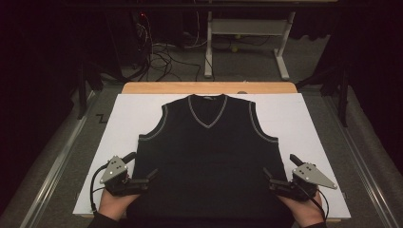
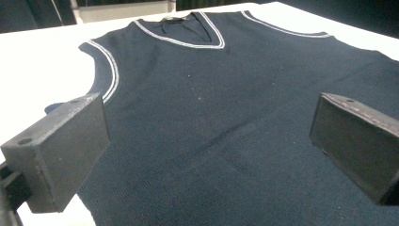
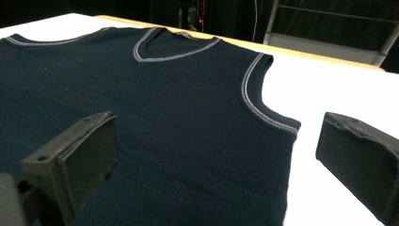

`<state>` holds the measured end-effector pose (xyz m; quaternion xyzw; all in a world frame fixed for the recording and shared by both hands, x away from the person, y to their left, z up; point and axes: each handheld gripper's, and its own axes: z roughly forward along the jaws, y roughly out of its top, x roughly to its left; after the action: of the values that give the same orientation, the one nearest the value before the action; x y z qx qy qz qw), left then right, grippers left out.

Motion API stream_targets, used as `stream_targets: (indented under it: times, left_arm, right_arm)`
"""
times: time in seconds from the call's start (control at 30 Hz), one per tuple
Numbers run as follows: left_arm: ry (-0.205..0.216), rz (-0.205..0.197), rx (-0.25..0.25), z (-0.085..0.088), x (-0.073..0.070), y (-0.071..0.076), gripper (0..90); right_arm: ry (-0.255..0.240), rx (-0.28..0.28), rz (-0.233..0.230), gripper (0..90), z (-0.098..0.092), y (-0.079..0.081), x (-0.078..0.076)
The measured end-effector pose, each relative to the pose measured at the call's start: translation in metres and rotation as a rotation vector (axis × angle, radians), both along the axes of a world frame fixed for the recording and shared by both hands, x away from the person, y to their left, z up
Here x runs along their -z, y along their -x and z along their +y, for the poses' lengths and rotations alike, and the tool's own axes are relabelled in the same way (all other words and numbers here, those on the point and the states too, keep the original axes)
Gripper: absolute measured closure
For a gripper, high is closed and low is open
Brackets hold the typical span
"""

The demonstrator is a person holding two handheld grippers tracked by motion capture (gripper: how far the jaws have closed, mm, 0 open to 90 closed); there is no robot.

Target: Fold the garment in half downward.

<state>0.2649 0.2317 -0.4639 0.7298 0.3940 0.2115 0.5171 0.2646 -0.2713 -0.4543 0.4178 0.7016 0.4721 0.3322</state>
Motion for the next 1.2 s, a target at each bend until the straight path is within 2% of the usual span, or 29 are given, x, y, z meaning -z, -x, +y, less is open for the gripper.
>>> stream_targets:
  times: [0.13,0.4,0.47,0.53,0.7,0.77,0.9,1.0,1.13,1.2]
  left_arm:
    - [-0.007,0.004,0.006,-0.002,0.002,0.0,0.0]
    - [0.007,0.008,0.006,-0.002,0.004,-0.002,0.0]
    - [0.008,0.016,0.002,-0.002,0.004,-0.003,0.0]
    - [0.01,0.043,-0.001,-0.002,0.004,-0.005,0.0]
    - [0.028,0.016,-0.022,0.0,0.006,-0.006,0.0]
    - [0.029,0.02,-0.024,0.0,0.007,-0.007,0.0]
    - [0.028,0.018,-0.033,0.001,0.008,-0.01,0.0]
    - [0.026,0.033,-0.031,0.002,0.011,-0.015,0.0]
    - [0.077,0.058,-0.079,0.003,0.013,-0.027,0.0]
    - [0.054,0.053,-0.085,-0.001,0.013,-0.032,0.0]
  right_arm:
    - [-0.001,0.001,0.003,0.1,-0.001,0.0,0.001]
    - [-0.007,-0.002,0.007,0.1,-0.003,-0.002,0.002]
    - [-0.008,-0.002,0.005,0.1,-0.004,-0.002,0.002]
    - [-0.012,0.003,0.006,0.1,-0.005,-0.003,0.001]
    - [-0.015,0.01,0.008,0.2,-0.005,-0.005,0.001]
    - [-0.016,0.011,0.007,0.1,-0.004,-0.008,0.002]
    - [-0.011,0.019,0.017,0.2,-0.001,-0.018,0.002]
    - [-0.003,0.031,0.034,0.2,0.003,-0.028,0.003]
    - [0.016,0.048,0.04,0.2,0.006,-0.043,0.002]
    - [0.025,0.052,0.046,0.2,0.008,-0.05,0.003]
